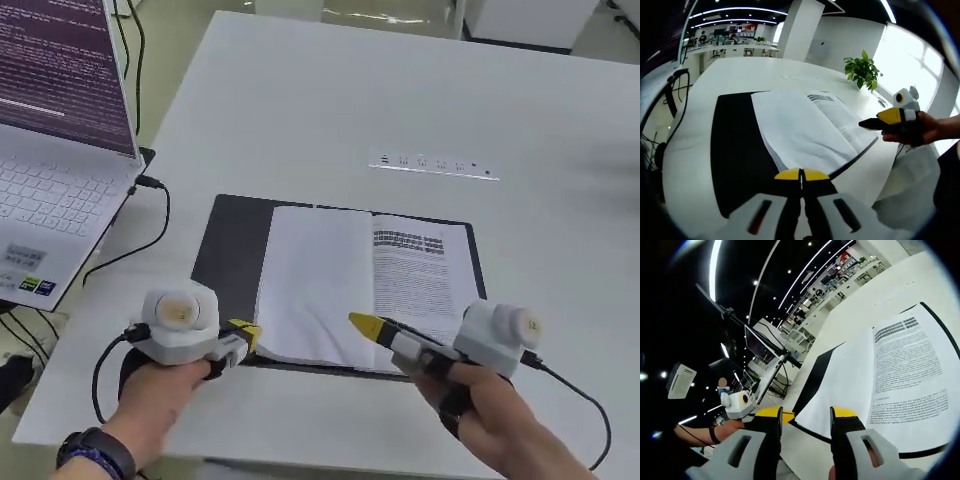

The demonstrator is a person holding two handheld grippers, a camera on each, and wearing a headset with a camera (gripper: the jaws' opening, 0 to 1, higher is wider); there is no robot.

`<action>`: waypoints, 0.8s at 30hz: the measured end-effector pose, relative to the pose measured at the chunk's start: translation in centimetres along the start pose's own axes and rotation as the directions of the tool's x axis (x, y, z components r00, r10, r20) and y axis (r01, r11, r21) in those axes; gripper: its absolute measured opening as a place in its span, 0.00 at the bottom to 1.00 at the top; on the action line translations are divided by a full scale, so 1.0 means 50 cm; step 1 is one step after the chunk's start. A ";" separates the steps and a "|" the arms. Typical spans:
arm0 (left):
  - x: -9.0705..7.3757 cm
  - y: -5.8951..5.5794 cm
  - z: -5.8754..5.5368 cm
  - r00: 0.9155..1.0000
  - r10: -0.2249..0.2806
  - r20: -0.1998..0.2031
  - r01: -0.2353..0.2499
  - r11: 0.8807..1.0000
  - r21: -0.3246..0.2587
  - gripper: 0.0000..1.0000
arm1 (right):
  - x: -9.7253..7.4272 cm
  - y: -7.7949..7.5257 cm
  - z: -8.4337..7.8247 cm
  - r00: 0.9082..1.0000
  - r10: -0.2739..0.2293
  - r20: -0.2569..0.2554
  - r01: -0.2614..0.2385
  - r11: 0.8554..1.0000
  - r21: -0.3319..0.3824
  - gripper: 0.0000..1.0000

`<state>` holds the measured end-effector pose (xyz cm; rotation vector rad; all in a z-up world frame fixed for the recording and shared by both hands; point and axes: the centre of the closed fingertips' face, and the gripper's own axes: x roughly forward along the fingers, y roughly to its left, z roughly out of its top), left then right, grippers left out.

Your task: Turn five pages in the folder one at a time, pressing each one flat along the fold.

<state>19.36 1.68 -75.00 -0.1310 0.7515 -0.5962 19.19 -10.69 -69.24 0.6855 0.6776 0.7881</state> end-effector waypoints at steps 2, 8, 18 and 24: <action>0.010 -0.005 -0.006 1.000 -0.006 -0.014 0.006 1.000 0.001 0.00 | -0.001 -0.002 -0.004 1.000 -0.003 -0.012 0.003 1.000 -0.005 0.37; 0.039 0.001 -0.026 0.999 -0.002 -0.045 0.001 1.000 -0.017 0.00 | -0.001 -0.014 -0.023 0.999 -0.017 -0.036 0.017 1.000 0.005 0.36; 0.045 0.012 -0.069 0.994 0.017 -0.106 -0.021 0.999 -0.031 0.00 | 0.002 -0.039 -0.065 0.994 -0.041 -0.097 0.042 0.999 0.004 0.34; 0.036 0.000 -0.067 0.995 0.020 -0.102 -0.023 0.999 -0.035 0.00 | 0.010 -0.060 -0.073 0.990 -0.065 -0.125 0.062 0.998 -0.025 0.30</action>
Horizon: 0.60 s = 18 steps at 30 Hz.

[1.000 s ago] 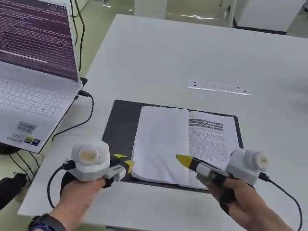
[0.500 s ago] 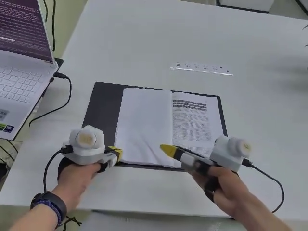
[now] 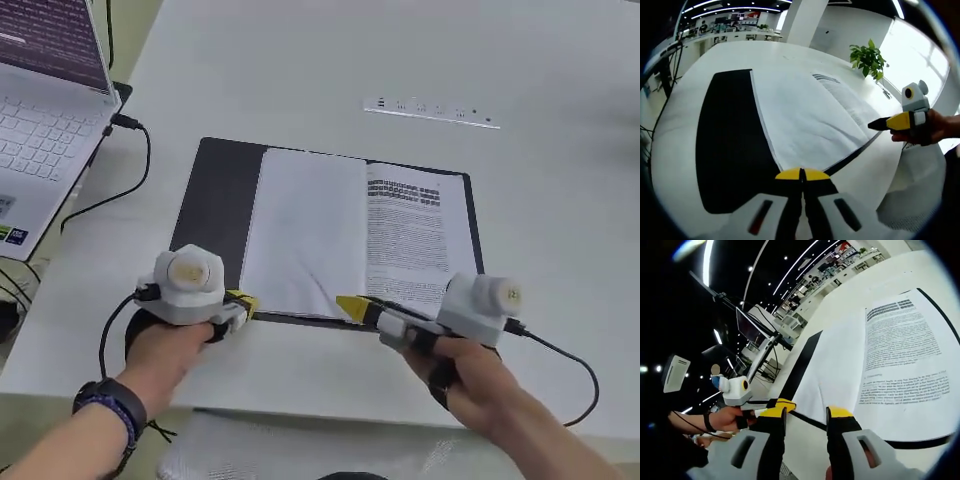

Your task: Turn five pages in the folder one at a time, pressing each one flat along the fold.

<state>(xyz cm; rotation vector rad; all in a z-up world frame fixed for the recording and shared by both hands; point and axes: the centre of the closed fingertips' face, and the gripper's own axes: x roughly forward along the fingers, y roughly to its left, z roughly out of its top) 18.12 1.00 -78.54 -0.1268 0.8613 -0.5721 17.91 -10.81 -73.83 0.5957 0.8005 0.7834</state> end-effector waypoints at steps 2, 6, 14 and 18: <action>0.000 0.001 -0.001 1.000 -0.008 -0.003 0.008 1.000 0.000 0.00 | 0.004 -0.013 0.006 1.000 -0.009 -0.003 0.009 1.000 -0.007 0.29; -0.001 0.001 -0.001 1.000 -0.010 -0.011 0.010 1.000 -0.006 0.00 | 0.013 -0.037 0.035 1.000 -0.026 0.011 0.026 1.000 -0.008 0.25; -0.005 0.002 -0.001 1.000 -0.003 -0.017 0.002 1.000 -0.023 0.00 | 0.042 -0.088 0.118 0.993 -0.071 0.093 0.076 0.996 -0.052 0.11; -0.003 0.006 -0.002 1.000 0.008 -0.019 -0.008 1.000 -0.023 0.00 | 0.054 -0.116 0.154 0.982 -0.089 0.165 0.090 0.996 0.002 0.02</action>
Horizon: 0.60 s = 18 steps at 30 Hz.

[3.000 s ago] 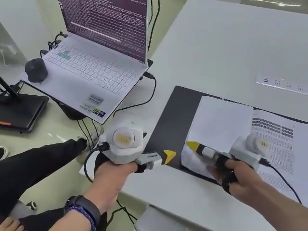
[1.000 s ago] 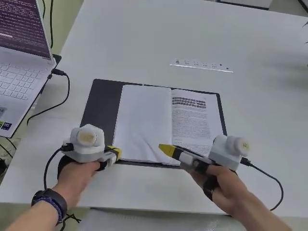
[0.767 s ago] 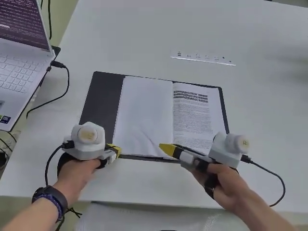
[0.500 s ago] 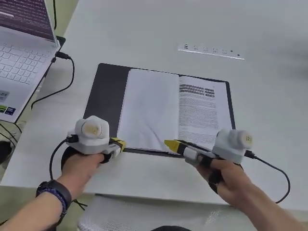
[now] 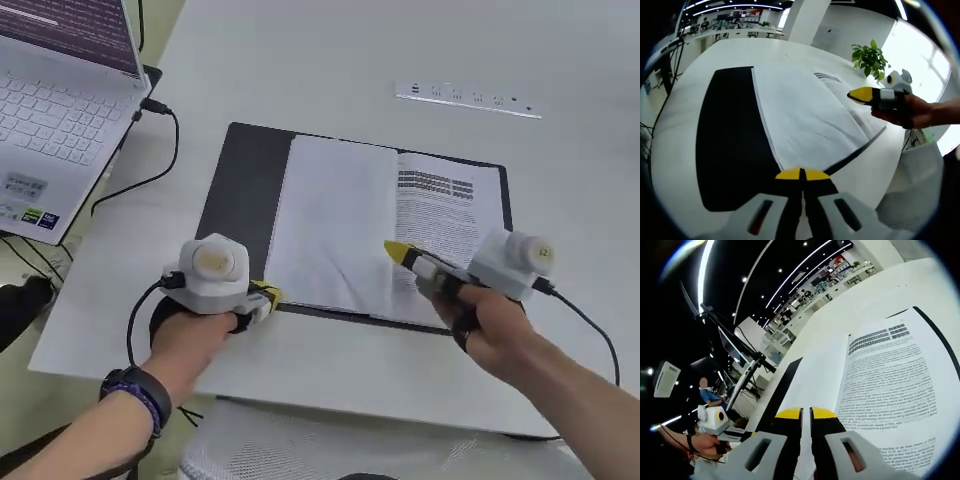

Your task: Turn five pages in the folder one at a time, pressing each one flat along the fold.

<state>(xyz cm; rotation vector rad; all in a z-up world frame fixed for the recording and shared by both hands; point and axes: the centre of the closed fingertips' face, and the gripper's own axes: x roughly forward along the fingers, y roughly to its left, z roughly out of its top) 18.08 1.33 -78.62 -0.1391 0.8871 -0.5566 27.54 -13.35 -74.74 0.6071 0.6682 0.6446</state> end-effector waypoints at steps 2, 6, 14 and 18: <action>-0.001 0.000 0.000 1.000 0.000 -0.001 0.000 1.000 -0.004 0.00 | 0.010 -0.007 0.005 1.000 -0.004 0.006 0.004 1.000 0.007 0.00; 0.002 0.004 0.000 1.000 0.001 -0.005 -0.001 1.000 -0.006 0.00 | 0.026 -0.019 0.005 1.000 -0.015 0.004 0.014 1.000 0.025 0.00; 0.008 0.008 0.000 1.000 0.011 -0.013 -0.011 1.000 -0.001 0.00 | 0.054 -0.042 -0.013 0.999 -0.028 -0.033 0.029 0.999 0.018 0.00; 0.011 0.009 0.000 1.000 0.013 -0.018 -0.013 1.000 0.005 0.00 | 0.063 -0.043 0.003 1.000 -0.020 0.001 0.020 1.000 0.019 0.00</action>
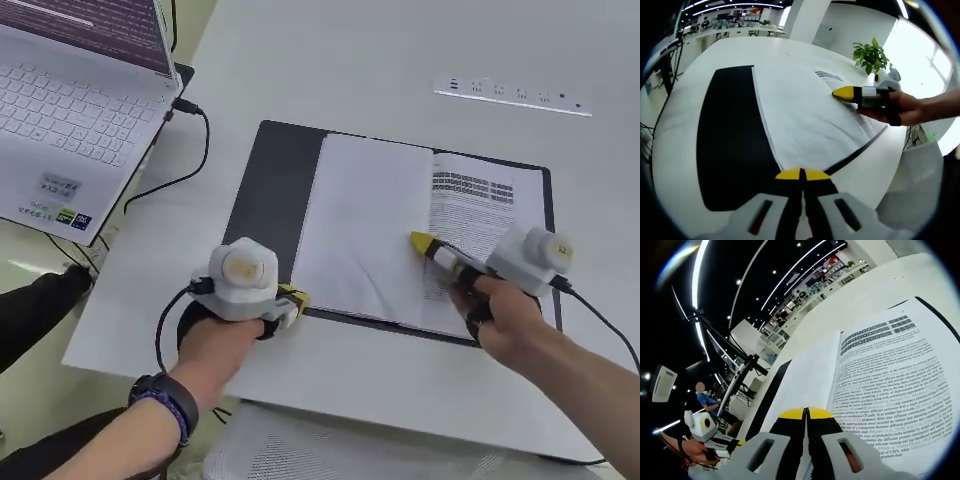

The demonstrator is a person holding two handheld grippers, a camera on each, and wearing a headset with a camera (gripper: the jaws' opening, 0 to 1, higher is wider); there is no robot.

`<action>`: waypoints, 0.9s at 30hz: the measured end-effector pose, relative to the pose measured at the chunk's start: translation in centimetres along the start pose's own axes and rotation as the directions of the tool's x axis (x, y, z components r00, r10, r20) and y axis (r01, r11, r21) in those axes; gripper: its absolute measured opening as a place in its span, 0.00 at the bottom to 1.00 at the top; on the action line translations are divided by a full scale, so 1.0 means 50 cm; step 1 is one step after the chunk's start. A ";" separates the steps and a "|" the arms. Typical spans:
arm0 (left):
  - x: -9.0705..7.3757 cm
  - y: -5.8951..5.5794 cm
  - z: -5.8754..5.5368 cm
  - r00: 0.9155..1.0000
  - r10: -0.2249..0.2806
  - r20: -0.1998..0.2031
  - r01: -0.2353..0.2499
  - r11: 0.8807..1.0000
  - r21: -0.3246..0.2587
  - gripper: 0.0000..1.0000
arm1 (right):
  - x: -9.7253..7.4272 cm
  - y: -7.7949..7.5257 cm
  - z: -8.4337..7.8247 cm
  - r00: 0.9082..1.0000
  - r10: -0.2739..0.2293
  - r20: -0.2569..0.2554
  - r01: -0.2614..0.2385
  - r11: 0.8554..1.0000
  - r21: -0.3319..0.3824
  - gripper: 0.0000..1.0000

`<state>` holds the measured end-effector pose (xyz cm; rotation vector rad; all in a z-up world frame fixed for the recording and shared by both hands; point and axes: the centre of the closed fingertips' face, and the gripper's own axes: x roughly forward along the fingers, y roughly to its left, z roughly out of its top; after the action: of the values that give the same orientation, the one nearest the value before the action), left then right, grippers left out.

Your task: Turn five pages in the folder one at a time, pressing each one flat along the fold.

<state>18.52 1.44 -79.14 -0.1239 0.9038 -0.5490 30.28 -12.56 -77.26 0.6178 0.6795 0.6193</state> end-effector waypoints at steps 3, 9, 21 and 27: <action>0.002 0.001 0.000 1.000 0.000 -0.004 0.000 1.000 0.003 0.00 | 0.009 -0.009 0.016 1.000 0.003 0.022 -0.003 1.000 0.015 0.00; 0.004 0.001 0.000 1.000 0.001 -0.006 -0.001 1.000 0.009 0.00 | 0.029 0.003 0.046 0.998 0.016 0.055 -0.017 1.000 0.018 0.00; 0.006 0.002 0.001 1.000 0.002 -0.012 -0.002 1.000 0.005 0.00 | 0.073 -0.017 0.111 0.992 -0.026 0.127 0.016 0.997 0.075 0.00; 0.005 0.003 0.000 1.000 0.001 -0.022 -0.001 1.000 -0.002 0.00 | 0.095 -0.041 0.142 0.981 -0.049 0.187 0.027 0.993 0.118 0.00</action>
<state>18.71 1.44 -79.37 -0.1197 0.9262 -0.5489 38.99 -12.84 -76.07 0.7596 0.5492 0.4807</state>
